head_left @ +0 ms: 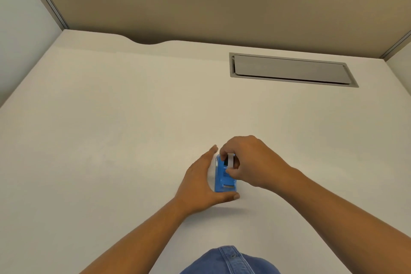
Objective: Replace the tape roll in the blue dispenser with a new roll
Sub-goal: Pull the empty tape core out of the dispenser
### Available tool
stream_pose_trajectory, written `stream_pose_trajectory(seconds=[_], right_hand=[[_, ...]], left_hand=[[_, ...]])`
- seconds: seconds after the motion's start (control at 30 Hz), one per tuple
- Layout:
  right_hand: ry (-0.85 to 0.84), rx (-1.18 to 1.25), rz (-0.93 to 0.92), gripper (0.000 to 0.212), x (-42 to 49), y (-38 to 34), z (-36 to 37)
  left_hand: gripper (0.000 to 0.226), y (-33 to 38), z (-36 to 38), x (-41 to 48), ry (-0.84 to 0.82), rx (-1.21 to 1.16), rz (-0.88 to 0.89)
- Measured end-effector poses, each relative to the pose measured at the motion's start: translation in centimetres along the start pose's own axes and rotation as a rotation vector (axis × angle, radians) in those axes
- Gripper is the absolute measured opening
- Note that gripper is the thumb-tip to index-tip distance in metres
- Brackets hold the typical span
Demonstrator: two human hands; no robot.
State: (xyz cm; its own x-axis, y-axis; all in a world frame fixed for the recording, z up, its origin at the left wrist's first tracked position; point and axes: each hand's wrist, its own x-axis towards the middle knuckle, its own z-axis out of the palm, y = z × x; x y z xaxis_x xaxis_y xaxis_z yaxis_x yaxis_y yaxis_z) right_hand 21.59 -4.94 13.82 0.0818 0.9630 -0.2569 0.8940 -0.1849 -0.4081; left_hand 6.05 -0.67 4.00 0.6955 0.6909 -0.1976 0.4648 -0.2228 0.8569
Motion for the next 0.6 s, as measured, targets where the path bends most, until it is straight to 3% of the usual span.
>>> stream_pose_trajectory(seconds=[0.07,0.27,0.47,0.6], right_hand=[[0.018,0.021,-0.008,0.02,-0.8,0.1,-0.3],[0.046,0.069,-0.092,0.011,-3.8,-1.0,-0.9],[0.072,0.133,-0.159,0.013,-6.1,-2.3,-1.4],[0.109,0.234,-0.144,0.031,-7.8,-2.5,-1.4]], left_hand=[[0.106,0.9,-0.8,-0.9,0.029,-0.033,-0.069],[0.037,5.0,-2.3,-4.2,0.023,-0.424,-0.136],[0.028,7.3,-2.7,-5.9,-0.005,-0.645,-0.203],[0.028,7.4,-2.7,-7.3,-0.007,-0.767,-0.249]])
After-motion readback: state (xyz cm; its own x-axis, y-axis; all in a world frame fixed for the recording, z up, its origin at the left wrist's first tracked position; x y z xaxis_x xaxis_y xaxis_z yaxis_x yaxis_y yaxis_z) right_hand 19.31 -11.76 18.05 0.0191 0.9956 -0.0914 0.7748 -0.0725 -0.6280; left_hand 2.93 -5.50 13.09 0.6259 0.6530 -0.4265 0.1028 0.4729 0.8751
